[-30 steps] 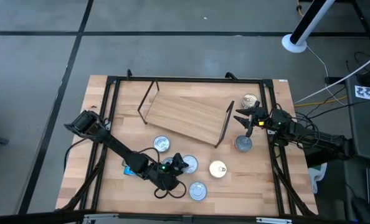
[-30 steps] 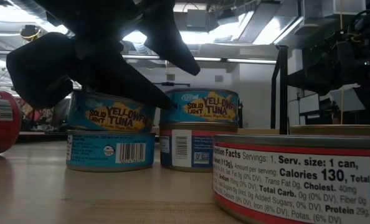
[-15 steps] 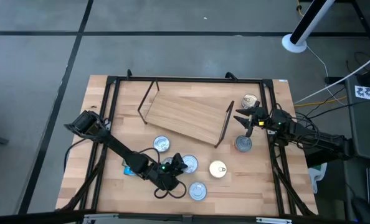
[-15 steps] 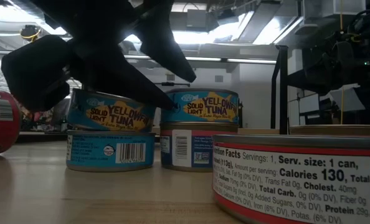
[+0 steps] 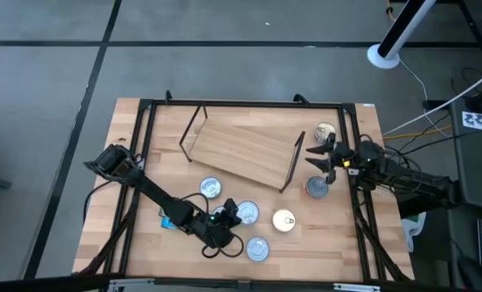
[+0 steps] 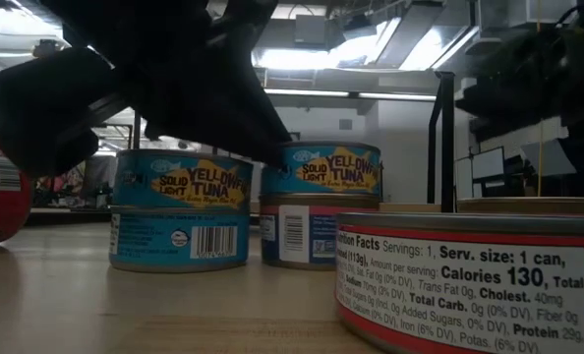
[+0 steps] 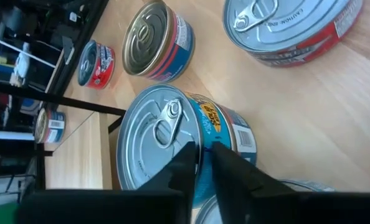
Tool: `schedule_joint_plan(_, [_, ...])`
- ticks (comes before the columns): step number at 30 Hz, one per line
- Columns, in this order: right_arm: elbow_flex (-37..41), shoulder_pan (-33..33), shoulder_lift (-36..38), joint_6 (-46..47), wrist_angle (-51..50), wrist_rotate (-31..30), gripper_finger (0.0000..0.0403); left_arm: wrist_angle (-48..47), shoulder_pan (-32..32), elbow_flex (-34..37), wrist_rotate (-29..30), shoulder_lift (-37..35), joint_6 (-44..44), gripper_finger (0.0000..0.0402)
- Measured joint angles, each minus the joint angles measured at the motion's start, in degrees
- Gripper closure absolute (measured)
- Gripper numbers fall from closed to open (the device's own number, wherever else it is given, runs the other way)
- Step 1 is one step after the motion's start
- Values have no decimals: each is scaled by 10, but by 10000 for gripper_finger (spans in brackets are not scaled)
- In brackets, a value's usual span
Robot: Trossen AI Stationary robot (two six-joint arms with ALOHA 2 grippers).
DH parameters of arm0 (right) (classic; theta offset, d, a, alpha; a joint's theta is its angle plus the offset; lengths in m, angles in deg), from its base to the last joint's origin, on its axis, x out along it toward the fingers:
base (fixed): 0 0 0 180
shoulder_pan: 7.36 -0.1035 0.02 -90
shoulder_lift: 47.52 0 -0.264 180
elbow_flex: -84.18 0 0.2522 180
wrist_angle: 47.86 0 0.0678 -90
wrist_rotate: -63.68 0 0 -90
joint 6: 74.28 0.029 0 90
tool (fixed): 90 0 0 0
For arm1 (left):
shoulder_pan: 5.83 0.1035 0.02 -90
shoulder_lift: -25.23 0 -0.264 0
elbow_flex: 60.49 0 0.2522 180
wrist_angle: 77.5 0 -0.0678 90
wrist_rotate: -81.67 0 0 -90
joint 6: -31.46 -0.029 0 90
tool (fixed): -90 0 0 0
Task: Stack canned seafood by type on shelf
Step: Put the yellow-blue tuna can on the shelf
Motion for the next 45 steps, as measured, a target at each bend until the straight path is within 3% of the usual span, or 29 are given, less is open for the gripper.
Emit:
schedule_joint_plan(5, [-7, 0, 0, 0, 50, 28, 235, 1, 0, 0, 3, 0, 29, 397])
schedule_joint_plan(13, [-8, 0, 0, -6, 124, 34, 235, 2, 0, 0, 3, 0, 67, 399])
schedule_joint_plan(27, [-9, 0, -14, -67, 166, 80, 235, 1, 0, -1, 3, -1, 88, 401])
schedule_joint_plan(35, [-10, 0, -50, -133, 234, 83, 235, 5, 0, -1, 3, -1, 108, 401])
schedule_joint_plan(45, [-103, 0, -146, -195, 189, 73, 235, 6, 0, -1, 3, -2, 116, 401])
